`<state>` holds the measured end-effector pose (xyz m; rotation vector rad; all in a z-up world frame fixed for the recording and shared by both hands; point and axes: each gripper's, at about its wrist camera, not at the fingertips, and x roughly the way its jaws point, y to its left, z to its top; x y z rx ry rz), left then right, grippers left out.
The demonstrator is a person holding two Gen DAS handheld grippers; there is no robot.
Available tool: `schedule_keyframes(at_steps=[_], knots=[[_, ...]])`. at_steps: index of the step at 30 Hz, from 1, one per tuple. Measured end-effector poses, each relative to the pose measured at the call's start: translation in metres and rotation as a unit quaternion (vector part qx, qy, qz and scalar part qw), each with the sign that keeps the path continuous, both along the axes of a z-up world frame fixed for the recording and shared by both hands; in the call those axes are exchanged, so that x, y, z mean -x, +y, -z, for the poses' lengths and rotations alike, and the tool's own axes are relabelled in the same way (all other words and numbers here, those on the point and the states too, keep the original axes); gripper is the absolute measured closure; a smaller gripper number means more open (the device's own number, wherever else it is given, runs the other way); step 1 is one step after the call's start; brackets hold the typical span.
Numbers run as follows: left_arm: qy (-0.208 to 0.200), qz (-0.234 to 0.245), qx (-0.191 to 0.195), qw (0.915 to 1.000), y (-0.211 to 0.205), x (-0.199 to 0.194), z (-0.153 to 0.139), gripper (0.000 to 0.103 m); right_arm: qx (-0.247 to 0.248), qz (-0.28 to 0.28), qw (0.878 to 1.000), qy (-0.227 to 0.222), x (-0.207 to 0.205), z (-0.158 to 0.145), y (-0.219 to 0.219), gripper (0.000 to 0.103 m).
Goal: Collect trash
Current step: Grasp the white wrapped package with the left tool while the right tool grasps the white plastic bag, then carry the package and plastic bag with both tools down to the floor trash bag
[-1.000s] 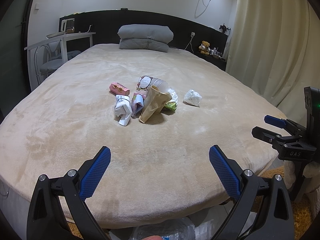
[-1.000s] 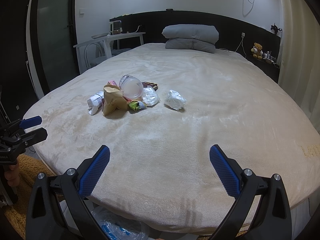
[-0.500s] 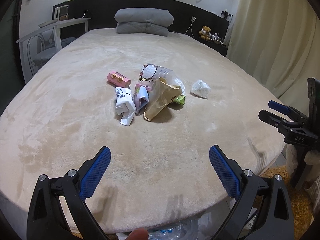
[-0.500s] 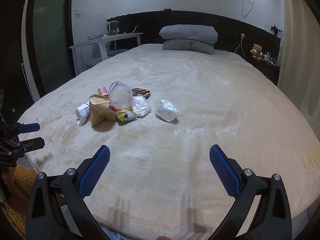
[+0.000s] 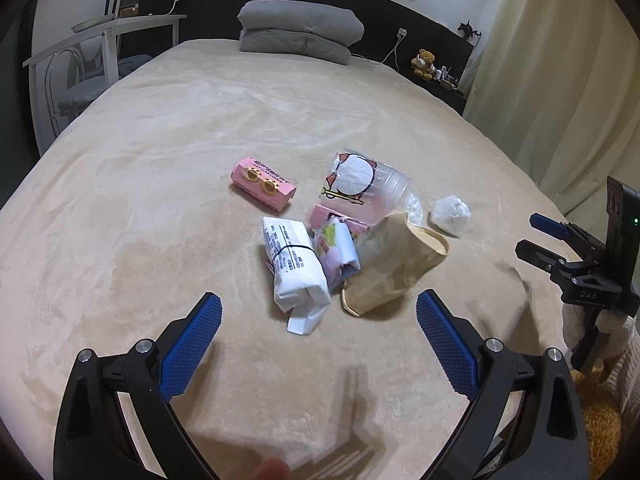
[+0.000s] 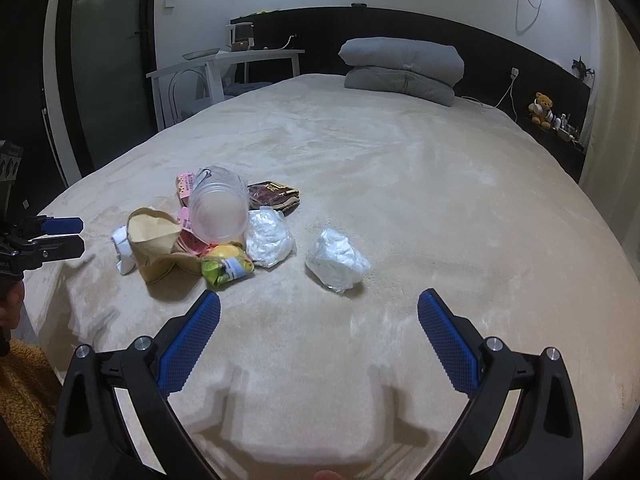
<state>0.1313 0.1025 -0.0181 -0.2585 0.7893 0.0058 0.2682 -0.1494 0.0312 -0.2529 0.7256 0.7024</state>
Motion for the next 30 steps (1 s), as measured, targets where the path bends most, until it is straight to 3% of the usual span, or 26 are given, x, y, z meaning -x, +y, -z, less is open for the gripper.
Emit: schedule_keyframes(at_steps=[2, 5, 11, 14, 15, 19, 21, 30], knots=[[0.004, 0.006, -0.006, 1.0, 0.004, -0.009, 0.005, 0.008, 0.001, -0.005, 1.0, 0.015, -0.015, 0.006, 0.007, 0.014], [0.018, 0.017, -0.008, 0.9997, 0.009, -0.024, 0.014, 0.024, 0.001, -0.002, 0.999, 0.034, -0.037, 0.018, 0.014, 0.017], [0.03, 0.025, 0.006, 0.9992, 0.019, -0.042, 0.026, 0.031, 0.006, -0.002, 0.998, 0.063, -0.067, 0.042, 0.03, 0.022], [0.035, 0.027, 0.023, 0.9988, 0.022, -0.047, 0.031, 0.045, -0.001, 0.003, 0.997, 0.082, -0.08, 0.047, 0.035, 0.022], [0.036, 0.023, 0.028, 0.9987, 0.024, -0.047, 0.032, 0.056, -0.007, 0.004, 0.996, 0.092, -0.082, 0.048, 0.035, 0.022], [0.04, 0.026, 0.046, 0.9978, 0.026, -0.051, 0.035, 0.066, -0.01, 0.012, 0.994, 0.105, -0.088, 0.051, 0.041, 0.027], [0.041, 0.029, 0.037, 0.9981, 0.023, -0.05, 0.035, 0.067, 0.0, 0.022, 0.994, 0.111, -0.09, 0.054, 0.042, 0.049], [0.027, 0.019, 0.038, 0.9987, 0.026, -0.04, 0.029, 0.068, -0.022, 0.023, 0.994, 0.108, -0.082, 0.045, 0.026, 0.051]])
